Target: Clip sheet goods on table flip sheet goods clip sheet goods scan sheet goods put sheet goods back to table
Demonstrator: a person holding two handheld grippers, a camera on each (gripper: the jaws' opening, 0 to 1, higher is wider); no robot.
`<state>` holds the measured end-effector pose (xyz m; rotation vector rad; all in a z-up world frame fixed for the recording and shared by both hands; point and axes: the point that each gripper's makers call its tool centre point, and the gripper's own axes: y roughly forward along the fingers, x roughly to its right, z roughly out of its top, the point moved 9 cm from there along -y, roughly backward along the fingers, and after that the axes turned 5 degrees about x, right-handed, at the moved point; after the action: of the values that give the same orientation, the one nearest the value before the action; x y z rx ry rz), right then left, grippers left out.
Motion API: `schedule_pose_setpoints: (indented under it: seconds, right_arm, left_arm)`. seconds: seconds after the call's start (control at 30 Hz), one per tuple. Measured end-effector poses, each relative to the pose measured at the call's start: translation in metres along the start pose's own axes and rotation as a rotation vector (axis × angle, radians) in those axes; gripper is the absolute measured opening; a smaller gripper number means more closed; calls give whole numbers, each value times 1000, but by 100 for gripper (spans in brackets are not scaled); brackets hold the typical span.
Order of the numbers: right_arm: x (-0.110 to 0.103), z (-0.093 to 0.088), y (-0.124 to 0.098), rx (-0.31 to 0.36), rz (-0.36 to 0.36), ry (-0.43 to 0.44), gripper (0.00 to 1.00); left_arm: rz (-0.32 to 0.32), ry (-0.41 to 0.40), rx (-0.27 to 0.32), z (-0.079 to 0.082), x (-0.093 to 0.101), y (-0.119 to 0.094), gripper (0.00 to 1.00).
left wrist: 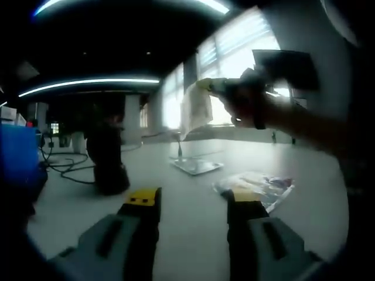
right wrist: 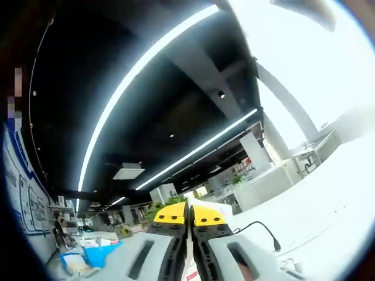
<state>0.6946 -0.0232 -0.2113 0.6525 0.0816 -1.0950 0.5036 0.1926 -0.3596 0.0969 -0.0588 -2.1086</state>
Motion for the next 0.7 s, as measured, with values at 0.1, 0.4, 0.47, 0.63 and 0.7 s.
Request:
schedule_pose_setpoints:
  seconds: [0.1,0.4,0.47,0.63,0.7]
  right_arm:
    - [-4,-11,4,-2,-22,-29,0]
    - [-15,-35,6,6,-66,-73,0]
    - [-13,-34,6,11,-75,-81,0]
    - [-12,-34,8,42,-90,-133,0]
    - [-11,-36,8,53,-94,-143,0]
  left_arm:
    - [4,-7,6,1,-1,0,37]
    - [-7,-19,7,1,0,0,36]
    - [-18,-13,6,1,2,0,36]
    - [-7,-25,14,1,-1,0,36]
    - [-3,-30,12,1,-1,0,36]
